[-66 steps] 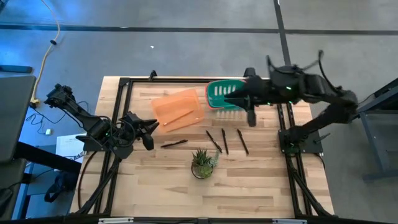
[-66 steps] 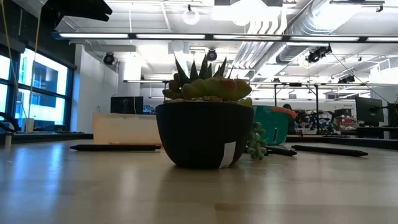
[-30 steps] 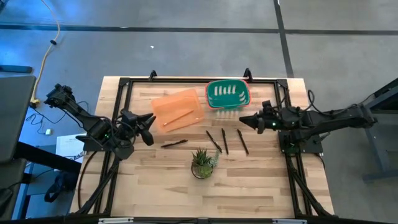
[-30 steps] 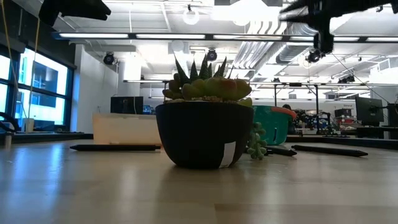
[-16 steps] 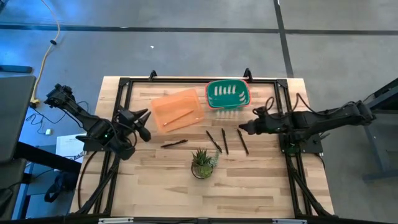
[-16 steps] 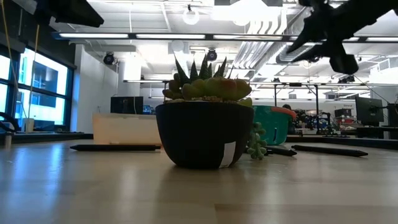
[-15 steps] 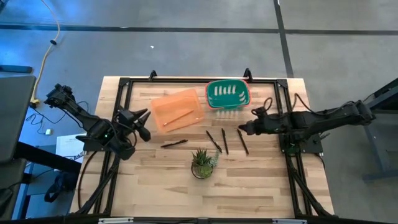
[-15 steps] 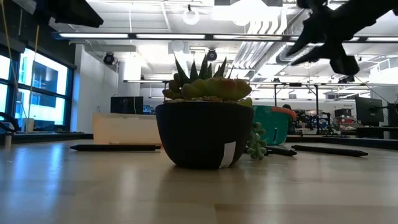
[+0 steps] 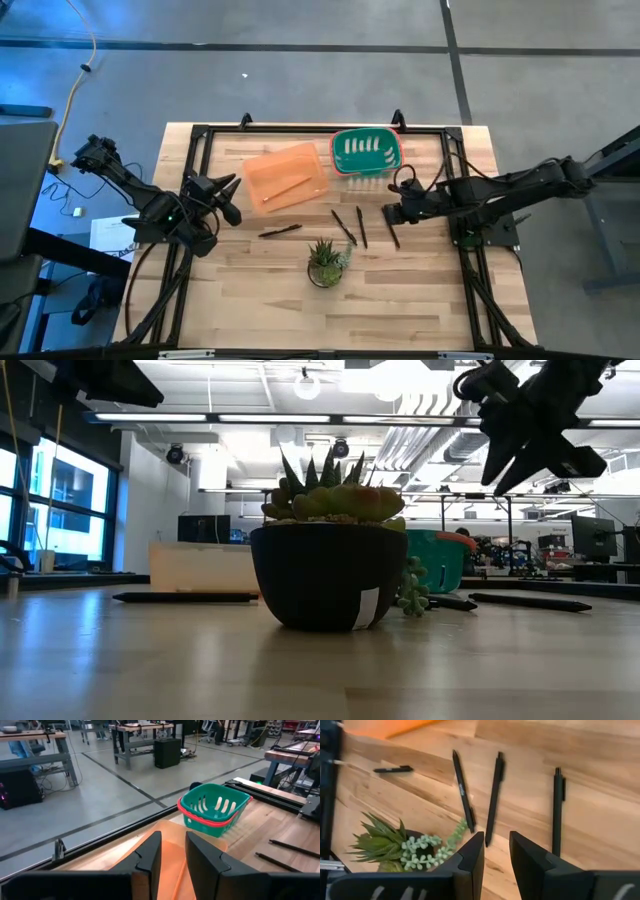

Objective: Sort pens & pencils
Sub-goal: Put the black pen into the green basket

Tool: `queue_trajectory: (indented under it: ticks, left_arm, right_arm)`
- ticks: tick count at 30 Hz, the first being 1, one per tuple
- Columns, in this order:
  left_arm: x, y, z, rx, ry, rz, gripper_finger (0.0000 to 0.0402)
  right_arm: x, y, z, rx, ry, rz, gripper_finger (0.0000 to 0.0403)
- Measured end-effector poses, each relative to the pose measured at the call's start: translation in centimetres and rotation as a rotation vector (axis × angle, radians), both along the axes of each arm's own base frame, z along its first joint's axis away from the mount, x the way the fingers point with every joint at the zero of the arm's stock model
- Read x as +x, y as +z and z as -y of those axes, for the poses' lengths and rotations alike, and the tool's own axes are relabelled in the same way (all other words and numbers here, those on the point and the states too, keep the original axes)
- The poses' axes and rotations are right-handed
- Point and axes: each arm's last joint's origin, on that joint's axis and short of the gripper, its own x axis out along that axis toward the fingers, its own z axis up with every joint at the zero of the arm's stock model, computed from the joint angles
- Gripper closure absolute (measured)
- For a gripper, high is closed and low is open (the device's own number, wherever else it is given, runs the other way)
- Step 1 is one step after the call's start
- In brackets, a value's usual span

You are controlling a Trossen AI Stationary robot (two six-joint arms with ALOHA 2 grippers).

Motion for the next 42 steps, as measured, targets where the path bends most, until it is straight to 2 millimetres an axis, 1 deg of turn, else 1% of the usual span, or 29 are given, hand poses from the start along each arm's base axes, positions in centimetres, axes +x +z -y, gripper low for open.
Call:
queue_trajectory:
  ticks: [7, 14, 19, 27, 33, 42]
  left_arm:
    - [0.0, -0.1, 0.0, -0.007, -0.005, -0.014, 0.0325]
    - [-0.1, -0.1, -0.1, -0.01, -0.009, -0.034, 0.0325]
    - [-0.2, -0.1, -0.1, -0.007, -0.009, -0.039, 0.0325]
    - [-0.2, -0.1, -0.1, -0.007, -0.009, -0.039, 0.0325]
    - [-0.2, -0.1, -0.1, -0.018, -0.004, -0.022, 0.0325]
    - [-0.2, -0.1, -0.1, -0.019, -0.004, -0.021, 0.0325]
  right_arm:
    - [0.7, -0.9, -0.3, 0.082, 0.005, -0.063, 0.032]
    - [1.1, -2.0, -0.5, 0.118, -0.026, -0.141, 0.032]
    - [1.4, -3.0, -0.6, 0.138, -0.026, -0.217, 0.032]
    - [2.7, -5.0, -0.5, 0.144, 0.014, -0.308, 0.032]
    - [2.9, -5.4, 0.2, 0.131, 0.015, -0.326, 0.032]
    - [3.4, -6.6, 2.1, 0.116, 0.044, -0.395, 0.032]
